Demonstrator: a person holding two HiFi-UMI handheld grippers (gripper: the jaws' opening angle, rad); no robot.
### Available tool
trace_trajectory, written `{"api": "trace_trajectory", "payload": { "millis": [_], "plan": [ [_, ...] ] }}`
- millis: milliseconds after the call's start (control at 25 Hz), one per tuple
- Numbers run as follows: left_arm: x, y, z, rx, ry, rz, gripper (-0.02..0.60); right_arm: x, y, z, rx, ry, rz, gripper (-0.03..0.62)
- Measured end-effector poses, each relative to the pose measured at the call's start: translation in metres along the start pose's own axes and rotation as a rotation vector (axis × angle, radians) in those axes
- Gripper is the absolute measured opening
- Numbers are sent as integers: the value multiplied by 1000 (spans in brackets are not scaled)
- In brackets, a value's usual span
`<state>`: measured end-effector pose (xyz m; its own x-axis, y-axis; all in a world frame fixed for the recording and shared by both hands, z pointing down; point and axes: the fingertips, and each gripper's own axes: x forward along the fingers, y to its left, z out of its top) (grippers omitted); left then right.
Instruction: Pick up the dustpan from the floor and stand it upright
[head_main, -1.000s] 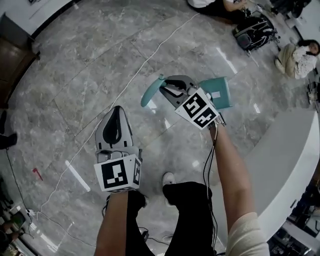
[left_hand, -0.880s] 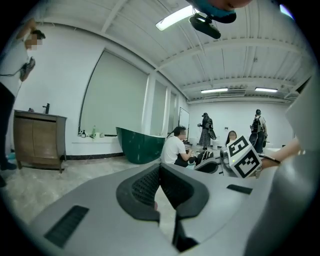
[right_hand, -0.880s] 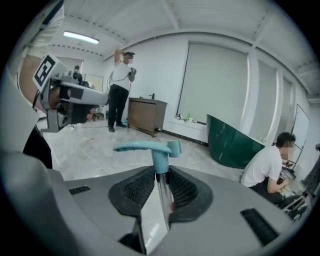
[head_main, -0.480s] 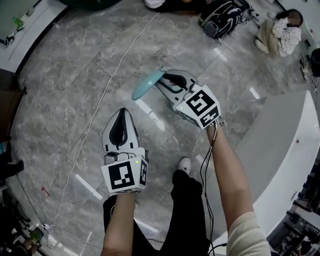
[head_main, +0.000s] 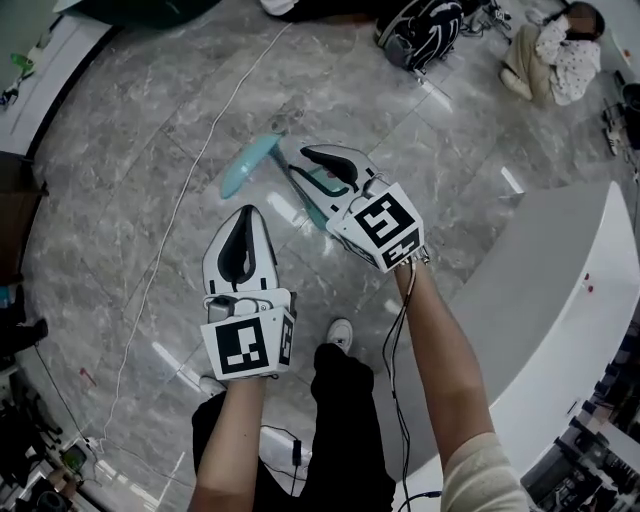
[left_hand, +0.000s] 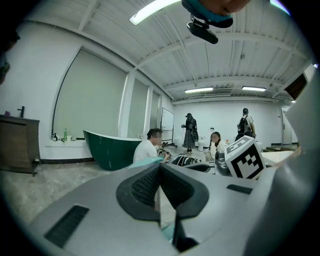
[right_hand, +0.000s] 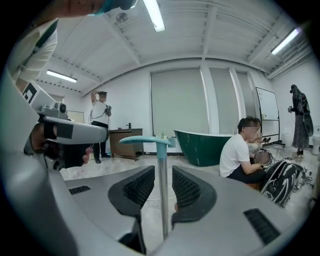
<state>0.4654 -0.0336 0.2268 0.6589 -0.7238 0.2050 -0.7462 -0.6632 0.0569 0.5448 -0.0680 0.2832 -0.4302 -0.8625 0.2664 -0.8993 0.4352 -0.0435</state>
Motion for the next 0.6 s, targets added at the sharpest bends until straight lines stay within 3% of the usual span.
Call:
{"api": "trace_trajectory", "payload": {
  "millis": [280,440,600],
  "plan": [
    [2,-18,0,15,0,23,9,-34,-25,-18,68,-12,-73,101],
    [-4,-21,9,0,2,22,9,-55,-20,-7,124,-41,-88,101],
    [-23,-24,37,19,-9,-20,9,-84,1,27,180,-83,-179,18]
  ]
}}
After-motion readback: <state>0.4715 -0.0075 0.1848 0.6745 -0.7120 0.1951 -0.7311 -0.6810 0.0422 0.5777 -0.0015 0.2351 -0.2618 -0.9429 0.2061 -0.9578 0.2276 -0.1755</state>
